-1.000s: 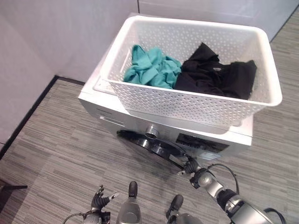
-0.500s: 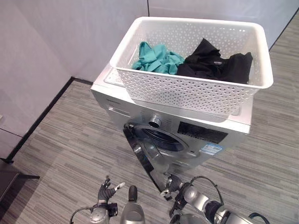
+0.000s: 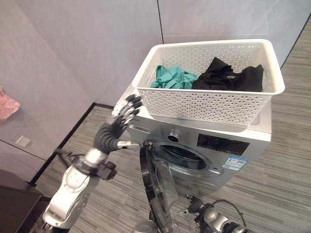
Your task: Grab the laundry basket,head to the washer,open it,put in the laundry and shut it.
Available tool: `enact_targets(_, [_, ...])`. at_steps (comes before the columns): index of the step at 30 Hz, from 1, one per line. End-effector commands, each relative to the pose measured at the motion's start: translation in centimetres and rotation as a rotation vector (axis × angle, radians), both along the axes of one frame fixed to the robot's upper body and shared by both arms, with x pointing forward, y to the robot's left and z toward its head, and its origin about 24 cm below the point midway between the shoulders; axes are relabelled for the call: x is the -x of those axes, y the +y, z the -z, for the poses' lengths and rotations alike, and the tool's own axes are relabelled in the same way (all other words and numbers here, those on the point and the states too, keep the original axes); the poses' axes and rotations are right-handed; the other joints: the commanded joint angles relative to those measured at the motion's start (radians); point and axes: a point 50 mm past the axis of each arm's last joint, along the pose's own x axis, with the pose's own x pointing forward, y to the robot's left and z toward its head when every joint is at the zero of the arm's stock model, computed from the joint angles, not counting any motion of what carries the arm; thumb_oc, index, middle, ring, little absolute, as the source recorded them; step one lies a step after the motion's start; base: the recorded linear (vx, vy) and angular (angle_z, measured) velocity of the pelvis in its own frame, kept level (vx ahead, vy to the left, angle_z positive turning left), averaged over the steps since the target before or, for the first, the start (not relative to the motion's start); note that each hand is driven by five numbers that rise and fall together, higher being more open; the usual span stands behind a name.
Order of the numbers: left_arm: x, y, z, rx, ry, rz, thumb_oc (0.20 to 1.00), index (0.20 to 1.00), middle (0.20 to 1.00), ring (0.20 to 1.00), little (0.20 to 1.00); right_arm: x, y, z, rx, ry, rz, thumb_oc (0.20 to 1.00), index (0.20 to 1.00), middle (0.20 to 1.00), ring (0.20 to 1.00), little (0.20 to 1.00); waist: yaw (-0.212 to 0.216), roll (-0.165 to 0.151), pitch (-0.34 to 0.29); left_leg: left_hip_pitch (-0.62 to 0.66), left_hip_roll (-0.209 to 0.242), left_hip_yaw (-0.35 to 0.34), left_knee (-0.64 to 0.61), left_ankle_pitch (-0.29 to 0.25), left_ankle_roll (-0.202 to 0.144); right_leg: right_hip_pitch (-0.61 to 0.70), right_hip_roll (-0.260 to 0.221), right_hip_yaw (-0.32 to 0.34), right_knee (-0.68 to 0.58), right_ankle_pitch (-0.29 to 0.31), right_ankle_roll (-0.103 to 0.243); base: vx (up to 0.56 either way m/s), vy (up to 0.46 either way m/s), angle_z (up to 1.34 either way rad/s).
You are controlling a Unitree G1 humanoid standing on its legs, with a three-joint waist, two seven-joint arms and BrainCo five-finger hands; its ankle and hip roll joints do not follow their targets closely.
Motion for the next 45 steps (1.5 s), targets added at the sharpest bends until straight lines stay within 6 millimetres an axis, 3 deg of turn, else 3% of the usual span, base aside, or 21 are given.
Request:
enact_targets(1, [0.0, -2.1, 0.6, 0.078, 0.07, 0.149, 1.0, 1.0, 1.0, 1.0, 1.0, -2.7, 3.1, -1.0, -0.065, -0.056, -0.043, 1.0, 1.0, 1.0, 1.0, 1.0, -0.01, -0.061, 0.013, 0.002, 0.016, 0.002, 0.006, -0.038, -0.005, 0.087, -0.111, 0.029, 0.008, -0.141, 0.08, 0.06, 0.036, -0.03])
enact_targets(4, [-0.4, -3.8, 0.8, 0.08, 0.09, 0.196, 1.0, 1.0, 1.0, 1.0, 1.0, -3.0, 2.4, -1.2, -0.086, -0.068, 0.029, 1.0, 1.0, 1.0, 1.0, 1.0, -0.035, -0.066, 0.032, -0.014, 0.013, -0.01, 0.024, -0.03, -0.009, 0.091, -0.115, 0.023, 0.008, -0.143, 0.072, 0.01, -0.015, 0.0])
enact_targets(7, [-0.8, -4.1, 1.6, 0.107, 0.143, 0.178, 1.0, 1.0, 1.0, 1.0, 1.0, -3.5, 1.9, -1.5, -0.107, -0.093, 0.092, 1.0, 1.0, 1.0, 1.0, 1.0, -0.049, -0.066, 0.041, -0.041, 0.018, -0.021, 0.029, -0.01, -0.016, 0.081, -0.107, 0.024, 0.008, -0.151, 0.062, -0.03, -0.048, 0.23])
enact_targets(9, [-1.0, -4.0, 2.5, 0.125, 0.189, 0.131, 1.0, 1.0, 1.0, 1.0, 1.0, -4.2, 1.5, -2.0, -0.138, -0.127, 0.158, 1.0, 1.0, 1.0, 1.0, 1.0, -0.058, -0.062, 0.054, -0.066, 0.031, -0.023, 0.006, 0.025, -0.028, 0.054, -0.093, 0.023, 0.008, -0.159, 0.055, -0.13, -0.075, 0.19])
enact_targets(10, [-1.1, -4.0, 2.7, 0.13, 0.194, 0.118, 1.0, 1.0, 1.0, 1.0, 1.0, -4.6, 1.2, -2.3, -0.144, -0.147, 0.183, 1.0, 1.0, 1.0, 1.0, 1.0, -0.06, -0.06, 0.067, -0.091, 0.039, -0.037, 0.006, 0.076, -0.049, 0.037, -0.088, 0.023, 0.008, -0.161, 0.054, -0.14, -0.038, 0.03])
enact_targets(11, [-1.2, -4.1, 2.7, 0.131, 0.194, 0.118, 1.0, 1.0, 1.0, 1.0, 1.0, -4.6, 1.1, -2.3, -0.144, -0.147, 0.183, 1.0, 1.0, 1.0, 1.0, 1.0, -0.06, -0.06, 0.065, -0.093, 0.04, -0.039, 0.006, 0.077, -0.05, 0.035, -0.087, 0.022, 0.008, -0.161, 0.053, -0.18, -0.01, 0.06])
enact_targets(13, [-1.8, -4.2, 2.6, 0.131, 0.181, 0.088, 1.0, 1.0, 1.0, 1.0, 1.0, -5.3, 0.1, -2.9, -0.144, -0.19, 0.216, 1.0, 1.0, 1.0, 1.0, 1.0, -0.067, -0.08, 0.086, -0.141, 0.047, -0.06, 0.006, 0.133, -0.077, -0.004, -0.1, 0.013, 0.008, -0.156, 0.051, -0.2, -0.046, 0.17])
enact_targets(14, [-2.1, -4.1, 2.6, 0.132, 0.18, 0.076, 1.0, 1.0, 1.0, 1.0, 1.0, -5.5, -0.5, -3.1, -0.141, -0.208, 0.226, 1.0, 1.0, 1.0, 1.0, 1.0, -0.076, -0.096, 0.088, -0.122, 0.052, -0.055, 0.018, 0.105, -0.083, -0.022, -0.102, 0.02, 0.008, -0.167, 0.051, -0.26, -0.125, 0.25])
enact_targets(15, [-2.3, -4.2, 2.9, 0.126, 0.186, 0.069, 1.0, 1.0, 1.0, 1.0, 1.0, -4.9, -1.9, -3.0, -0.118, -0.212, 0.247, 1.0, 1.0, 1.0, 1.0, 1.0, -0.098, -0.114, 0.082, -0.098, 0.076, -0.029, 0.125, 0.069, -0.066, -0.065, -0.097, 0.011, 0.008, -0.154, 0.039, -0.19, -0.13, 0.19])
enact_targets(17, [-2.2, -4.2, 3.1, 0.125, 0.195, 0.068, 1.0, 1.0, 1.0, 1.0, 1.0, -4.2, -2.8, -2.9, -0.103, -0.203, 0.26, 1.0, 1.0, 1.0, 1.0, 1.0, -0.11, -0.115, 0.073, -0.073, 0.093, -0.017, 0.184, 0.042, -0.062, -0.076, -0.084, 0.012, 0.008, -0.152, 0.03, -0.1, -0.06, 0.14])
enact_targets(18, [-2.0, -3.9, 3.7, 0.1, 0.209, 0.06, 1.0, 1.0, 1.0, 1.0, 1.0, -3.1, -4.0, -2.6, -0.088, -0.19, 0.285, 1.0, 1.0, 1.0, 1.0, 1.0, -0.131, -0.119, 0.057, 0.013, 0.108, -0.024, 0.255, 0.024, -0.058, -0.095, -0.062, 0.014, 0.008, -0.147, 0.021, -0.03, 0.003, 0.07])
enact_targets(20, [-2.0, -3.4, 4.1, 0.071, 0.22, 0.039, 1.0, 1.0, 1.0, 1.0, 1.0, -1.8, -5.3, -2.4, -0.084, -0.181, 0.334, 1.0, 1.0, 1.0, 1.0, 1.0, -0.16, -0.116, 0.039, 0.088, 0.095, -0.035, 0.229, -0.002, -0.048, -0.116, -0.054, 0.006, 0.008, -0.134, 0.025, -0.06, 0.06, -0.07])
enact_targets(23, [-1.8, -3.1, 5.0, 0.044, 0.252, 0.015, 1.0, 1.0, 1.0, 1.0, 1.0, -0.1, -6.8, -2.5, -0.104, -0.185, 0.412, 1.0, 1.0, 1.0, 1.0, 1.0, -0.209, -0.104, 0.016, 0.127, 0.09, 0.036, 0.143, -0.032, -0.034, -0.132, -0.071, -0.012, 0.008, -0.096, 0.034, -0.09, 0.144, 0.21])
enact_targets(27, [-1.6, -2.3, 6.2, 0.025, 0.303, -0.029, 1.0, 1.0, 1.0, 1.0, 1.0, 0.2, -7.1, -2.8, -0.136, -0.212, 0.481, 1.0, 1.0, 1.0, 1.0, 1.0, -0.207, -0.093, 0.0, 0.156, 0.081, 0.063, 0.059, -0.052, -0.031, -0.141, -0.082, -0.015, 0.008, -0.061, 0.058, -0.07, 0.142, 0.58])
enact_targets(32, [-1.6, -1.0, 7.1, 0.006, 0.334, -0.106, 1.0, 1.0, 1.0, 1.0, 1.0, -0.9, -5.9, -3.8, -0.209, -0.277, 0.463, 1.0, 1.0, 1.0, 1.0, 1.0, -0.196, -0.112, 0.016, 0.146, 0.005, 0.065, 0.007, -0.181, 0.016, -0.18, -0.159, -0.002, 0.013, 0.024, 0.112, -0.12, 0.146, 0.31])
enact_targets(38, [-1.4, -0.4, 7.4, -0.021, 0.331, -0.149, 1.0, 1.0, 1.0, 1.0, 1.0, -0.9, -4.0, -3.4, -0.278, -0.235, 0.432, 1.0, 1.0, 1.0, 1.0, 1.0, -0.17, -0.128, 0.022, 0.152, -0.048, 0.045, 0.006, -0.246, 0.043, -0.184, -0.219, -0.015, 0.032, 0.06, 0.137, -0.04, 0.064, 0.03])
enact_targets(43, [-1.0, -1.0, 7.3, -0.002, 0.327, -0.133, 1.0, 1.0, 1.0, 1.0, 1.0, -5.1, 0.8, -4.0, -0.359, -0.233, 0.328, 1.0, 1.0, 1.0, 1.0, 1.0, -0.102, -0.119, 0.026, 0.149, -0.076, 0.014, 0.006, -0.254, 0.061, -0.178, -0.273, -0.05, 0.052, 0.082, 0.152, 0.0, 0.01, 0.0])
enact_targets(44, [-1.0, -1.0, 7.2, -0.003, 0.326, -0.134, 1.0, 1.0, 1.0, 1.0, 1.0, -5.1, 0.9, -4.0, -0.361, -0.235, 0.327, 1.0, 1.0, 1.0, 1.0, 1.0, -0.103, -0.12, 0.028, 0.149, -0.077, 0.013, 0.006, -0.254, 0.061, -0.178, -0.274, -0.05, 0.052, 0.082, 0.152, -0.05, 0.027, 0.22])
enact_targets(45, [-1.0, -1.1, 7.1, -0.002, 0.32, -0.136, 1.0, 1.0, 1.0, 1.0, 1.0, -6.5, 2.7, -4.6, -0.402, -0.243, 0.299, 1.0, 1.0, 1.0, 1.0, 1.0, -0.078, -0.108, 0.045, 0.137, -0.084, -0.001, 0.006, -0.247, 0.064, -0.181, -0.292, -0.057, 0.059, 0.088, 0.157, -0.08, 0.032, 0.21])
